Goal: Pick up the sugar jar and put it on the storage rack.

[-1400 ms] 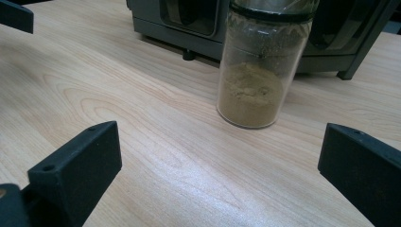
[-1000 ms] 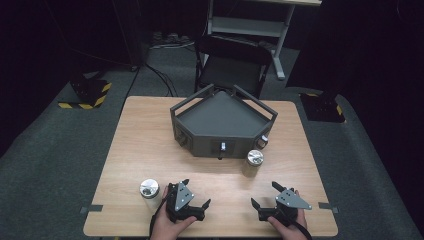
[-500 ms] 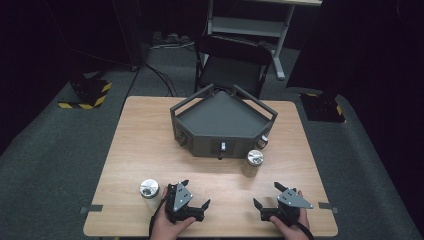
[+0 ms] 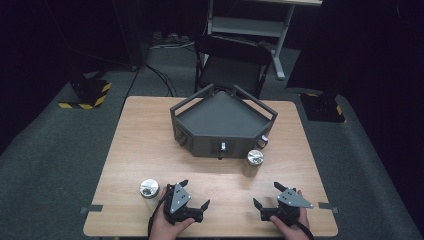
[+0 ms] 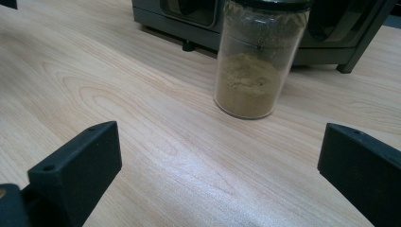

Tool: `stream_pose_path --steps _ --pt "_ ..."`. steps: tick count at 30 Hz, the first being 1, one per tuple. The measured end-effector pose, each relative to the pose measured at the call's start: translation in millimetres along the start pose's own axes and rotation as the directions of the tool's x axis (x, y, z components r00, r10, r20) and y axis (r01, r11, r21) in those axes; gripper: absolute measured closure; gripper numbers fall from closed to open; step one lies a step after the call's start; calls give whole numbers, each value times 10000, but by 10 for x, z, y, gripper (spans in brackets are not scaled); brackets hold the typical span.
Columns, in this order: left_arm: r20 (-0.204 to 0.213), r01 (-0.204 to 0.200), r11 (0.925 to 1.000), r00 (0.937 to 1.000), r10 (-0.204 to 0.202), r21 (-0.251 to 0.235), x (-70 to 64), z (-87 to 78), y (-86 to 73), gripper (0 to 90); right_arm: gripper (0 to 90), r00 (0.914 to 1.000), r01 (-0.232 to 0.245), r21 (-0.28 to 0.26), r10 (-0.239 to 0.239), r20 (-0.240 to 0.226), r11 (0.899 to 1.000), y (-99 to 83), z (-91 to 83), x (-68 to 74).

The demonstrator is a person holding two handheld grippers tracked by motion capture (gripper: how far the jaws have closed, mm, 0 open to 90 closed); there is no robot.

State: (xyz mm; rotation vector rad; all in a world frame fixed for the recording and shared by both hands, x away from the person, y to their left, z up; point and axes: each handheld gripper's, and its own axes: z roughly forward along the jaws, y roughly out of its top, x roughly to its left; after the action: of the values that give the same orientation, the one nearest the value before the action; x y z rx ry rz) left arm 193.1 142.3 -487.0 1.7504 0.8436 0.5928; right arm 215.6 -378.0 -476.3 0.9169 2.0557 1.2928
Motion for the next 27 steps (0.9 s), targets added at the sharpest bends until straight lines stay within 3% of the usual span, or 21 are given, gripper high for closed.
stream_pose_path --steps 8,18,27 --pt "-72 -324 9988 9995 321 -381 -37 -136 81 6 4 10000 -14 -20 14 -21 10000 -4 -2 -4" --pt "-344 -132 9965 9994 104 -831 55 -306 98 5 4 10000 29 -3 -29 1 10000 2 5 5" --pt "-650 -352 9950 9975 292 -932 123 -439 133 5 4 10000 5 -8 -5 75 10000 3 8 20"
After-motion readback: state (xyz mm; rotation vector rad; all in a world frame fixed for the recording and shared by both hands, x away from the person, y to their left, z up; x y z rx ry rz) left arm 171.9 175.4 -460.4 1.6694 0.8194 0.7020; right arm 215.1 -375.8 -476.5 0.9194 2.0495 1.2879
